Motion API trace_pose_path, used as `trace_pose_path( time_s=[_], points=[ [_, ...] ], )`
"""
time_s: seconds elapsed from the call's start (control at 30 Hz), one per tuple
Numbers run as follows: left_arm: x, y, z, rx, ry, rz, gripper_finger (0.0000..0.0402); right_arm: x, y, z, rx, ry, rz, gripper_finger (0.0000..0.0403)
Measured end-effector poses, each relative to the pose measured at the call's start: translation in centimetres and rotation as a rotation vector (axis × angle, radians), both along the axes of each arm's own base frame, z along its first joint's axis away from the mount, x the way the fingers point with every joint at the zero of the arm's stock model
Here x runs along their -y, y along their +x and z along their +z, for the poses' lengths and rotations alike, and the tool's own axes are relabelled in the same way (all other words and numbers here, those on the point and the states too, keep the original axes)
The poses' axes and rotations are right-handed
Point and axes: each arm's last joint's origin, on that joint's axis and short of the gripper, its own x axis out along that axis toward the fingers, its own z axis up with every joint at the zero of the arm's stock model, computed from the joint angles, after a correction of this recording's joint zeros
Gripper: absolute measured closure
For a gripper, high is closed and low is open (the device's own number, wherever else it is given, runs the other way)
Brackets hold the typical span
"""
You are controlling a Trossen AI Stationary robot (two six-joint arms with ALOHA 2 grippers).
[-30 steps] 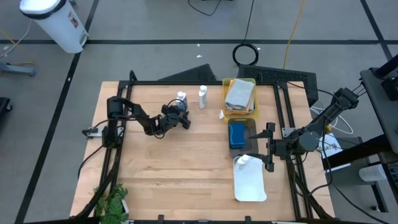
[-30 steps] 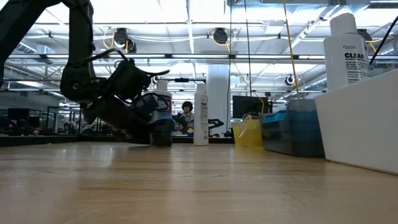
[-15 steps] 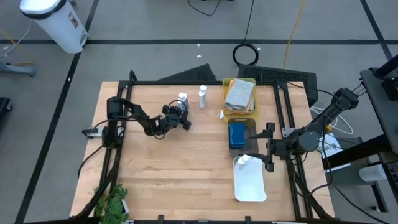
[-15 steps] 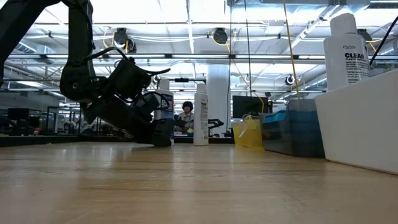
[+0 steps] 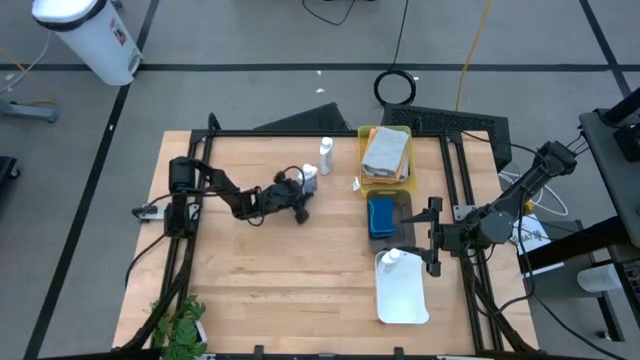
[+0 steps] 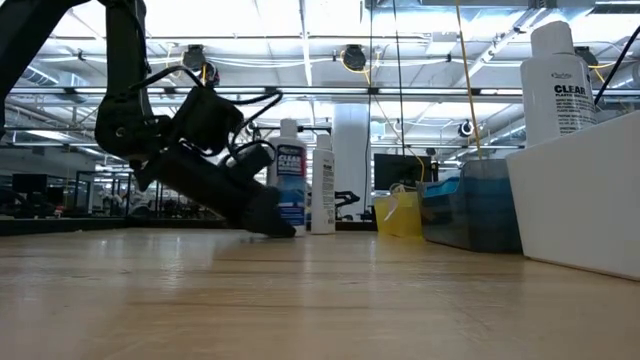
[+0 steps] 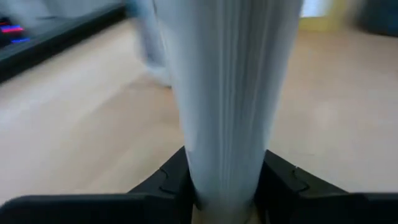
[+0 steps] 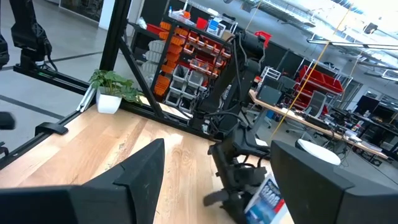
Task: Pick & Place Kitchen Items
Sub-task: Put the left white plastic restorer bottle into the white bin
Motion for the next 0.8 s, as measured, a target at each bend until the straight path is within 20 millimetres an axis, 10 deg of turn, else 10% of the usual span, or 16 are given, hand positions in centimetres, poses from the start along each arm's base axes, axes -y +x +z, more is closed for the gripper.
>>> trace_pose_path(
  time_s=[0.8],
  points=[
    [2.8, 0.7, 0.1, -0.005, 0.003, -0.298, 0.0264, 0.0, 0.0, 0.0, -0.001, 0.0, 0.0, 0.0147]
  ],
)
